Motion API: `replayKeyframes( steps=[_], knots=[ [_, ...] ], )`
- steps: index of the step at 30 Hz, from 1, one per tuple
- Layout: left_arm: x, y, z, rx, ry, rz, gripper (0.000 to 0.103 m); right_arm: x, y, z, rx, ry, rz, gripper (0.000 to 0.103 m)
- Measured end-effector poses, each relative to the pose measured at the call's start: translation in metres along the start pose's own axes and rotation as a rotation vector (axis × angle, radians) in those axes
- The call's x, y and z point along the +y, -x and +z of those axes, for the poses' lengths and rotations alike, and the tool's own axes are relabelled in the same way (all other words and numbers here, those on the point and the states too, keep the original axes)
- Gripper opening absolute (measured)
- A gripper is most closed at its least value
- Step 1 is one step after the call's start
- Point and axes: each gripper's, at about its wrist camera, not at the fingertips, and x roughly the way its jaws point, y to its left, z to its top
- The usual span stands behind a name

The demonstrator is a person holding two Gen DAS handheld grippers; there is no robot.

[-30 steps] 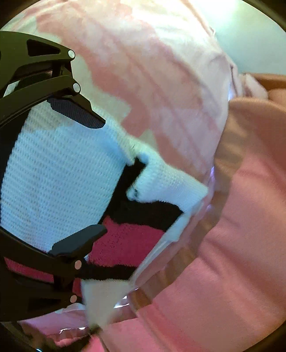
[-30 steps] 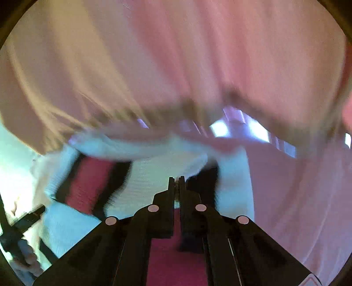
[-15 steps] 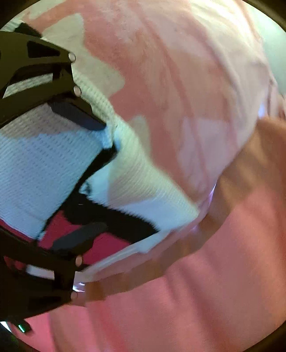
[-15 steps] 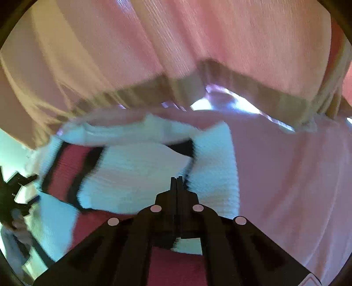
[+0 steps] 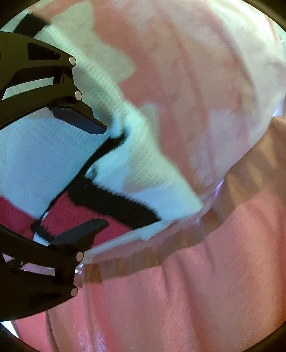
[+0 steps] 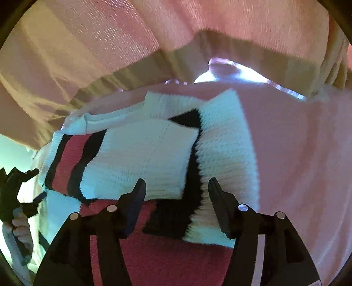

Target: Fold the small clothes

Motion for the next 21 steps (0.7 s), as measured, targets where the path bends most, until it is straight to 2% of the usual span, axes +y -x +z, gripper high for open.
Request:
replayKeyframes(
  steps=[2,3,4,5,6,7,8,9,11,13,14,15,16,19,21],
  knots=[
    [-0.005,-0.009,-0.004,0.028,-0.012,-0.027,0.076,0.005,-0.008,0.000,0.001,0.003,0.000,0.059],
    [-0.006,-0.011,-0.004,0.025,-0.022,-0.024,0.071,0.008,-0.012,0.001,-0.005,0.006,-0.003,0.059],
    [-0.006,-0.012,-0.003,0.016,-0.035,-0.025,0.057,0.011,-0.014,0.002,-0.013,0.009,-0.005,0.058],
    [-0.005,-0.013,0.001,0.002,-0.054,-0.012,0.049,0.016,-0.017,0.004,-0.023,0.015,0.003,0.055],
    [-0.003,-0.013,0.006,-0.010,-0.059,-0.004,0.034,0.018,-0.019,0.006,-0.026,0.019,0.013,0.037],
    [-0.001,-0.013,0.010,-0.021,-0.055,0.001,0.019,0.020,-0.023,0.008,-0.021,0.023,0.028,0.008],
    [0.002,-0.011,0.014,-0.037,-0.047,0.010,0.015,0.023,-0.025,0.011,-0.013,0.020,0.050,0.009],
    [0.005,-0.006,0.020,-0.056,-0.039,0.006,0.011,0.028,-0.019,0.014,-0.046,0.021,0.044,0.008],
    [0.005,0.008,0.026,-0.099,-0.039,-0.013,0.010,0.044,0.008,0.024,-0.130,0.061,0.072,0.008],
    [0.000,0.022,0.030,-0.139,-0.086,0.009,0.010,0.062,0.048,0.033,-0.212,0.113,0.109,0.008],
    [-0.001,0.024,0.031,-0.140,-0.119,0.029,0.010,0.066,0.061,0.033,-0.236,0.142,0.103,0.008],
    [0.001,0.022,0.031,-0.129,-0.128,0.042,0.011,0.067,0.063,0.030,-0.239,0.173,0.053,0.008],
    [0.004,0.018,0.031,-0.115,-0.123,0.052,0.011,0.063,0.055,0.026,-0.211,0.189,0.010,0.008],
    [0.018,-0.003,0.023,-0.043,-0.080,0.083,0.011,0.022,-0.009,0.000,-0.006,0.124,-0.089,0.008],
    [0.018,-0.004,0.016,-0.051,-0.090,0.098,0.013,0.010,-0.012,-0.008,-0.024,0.089,-0.070,0.011]
  ],
)
